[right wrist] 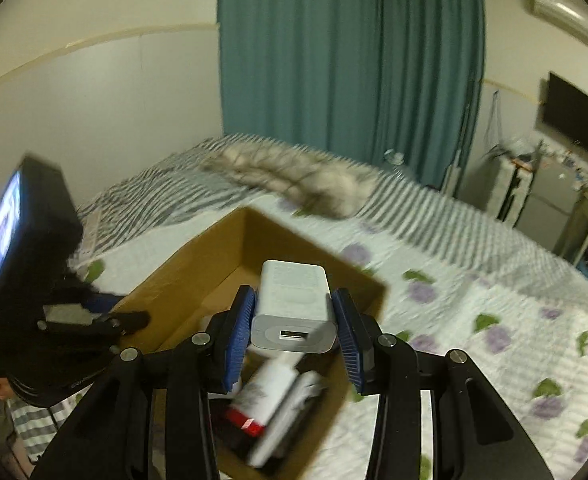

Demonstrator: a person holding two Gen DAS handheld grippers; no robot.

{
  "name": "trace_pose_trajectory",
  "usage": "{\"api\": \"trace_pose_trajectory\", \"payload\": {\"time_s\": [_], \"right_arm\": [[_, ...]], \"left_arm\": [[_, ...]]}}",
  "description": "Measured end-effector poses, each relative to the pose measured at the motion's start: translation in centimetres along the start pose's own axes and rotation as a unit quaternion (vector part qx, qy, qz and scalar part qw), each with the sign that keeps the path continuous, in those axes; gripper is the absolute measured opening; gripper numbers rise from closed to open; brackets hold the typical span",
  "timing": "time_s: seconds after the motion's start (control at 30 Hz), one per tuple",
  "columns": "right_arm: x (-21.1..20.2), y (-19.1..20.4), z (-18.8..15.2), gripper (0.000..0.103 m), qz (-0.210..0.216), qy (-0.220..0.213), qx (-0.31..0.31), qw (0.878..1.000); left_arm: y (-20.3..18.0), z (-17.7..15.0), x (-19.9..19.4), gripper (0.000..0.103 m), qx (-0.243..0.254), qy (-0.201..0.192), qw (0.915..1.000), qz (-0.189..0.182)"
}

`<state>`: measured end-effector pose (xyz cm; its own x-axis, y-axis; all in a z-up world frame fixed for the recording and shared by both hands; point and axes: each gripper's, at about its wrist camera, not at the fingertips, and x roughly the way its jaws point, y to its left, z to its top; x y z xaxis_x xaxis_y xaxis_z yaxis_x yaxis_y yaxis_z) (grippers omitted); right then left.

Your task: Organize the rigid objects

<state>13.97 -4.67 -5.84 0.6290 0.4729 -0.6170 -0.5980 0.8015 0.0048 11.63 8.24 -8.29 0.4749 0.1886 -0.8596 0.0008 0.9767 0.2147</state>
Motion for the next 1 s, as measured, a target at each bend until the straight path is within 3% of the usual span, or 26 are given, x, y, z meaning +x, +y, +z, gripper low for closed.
{"api": "trace_pose_trajectory", "payload": {"time_s": [0.27,0.7,0.73,0.83,1.0], "right_arm": [[4.5,1.9,-1.7,0.040,0.018,0.062,0.011,0.998],[5.1,2.1,-2.7,0.040,0.037,0.071,0.016,0.997],[4.9,2.2,-2.8,0.042,0.039,0.068,0.015,0.997],[3.7,1.8,-2.9,0.076,0.013,0.041,0.019,0.999],[1.1,0.3,-3.0,0.076,-0.016,0.014,0.037,0.999]], "left_arm": [[0.3,-0.1,0.0,0.012,-0.002,-0.003,1.0000,-0.008],[0.3,-0.1,0.0,0.012,-0.002,-0.003,1.0000,-0.008],[0.3,-0.1,0.0,0.012,-0.002,-0.003,1.0000,-0.008],[0.3,-0.1,0.0,0.012,-0.003,-0.003,1.0000,-0.009],[0.4,-0.1,0.0,0.012,-0.002,-0.003,0.9999,-0.010]]}}
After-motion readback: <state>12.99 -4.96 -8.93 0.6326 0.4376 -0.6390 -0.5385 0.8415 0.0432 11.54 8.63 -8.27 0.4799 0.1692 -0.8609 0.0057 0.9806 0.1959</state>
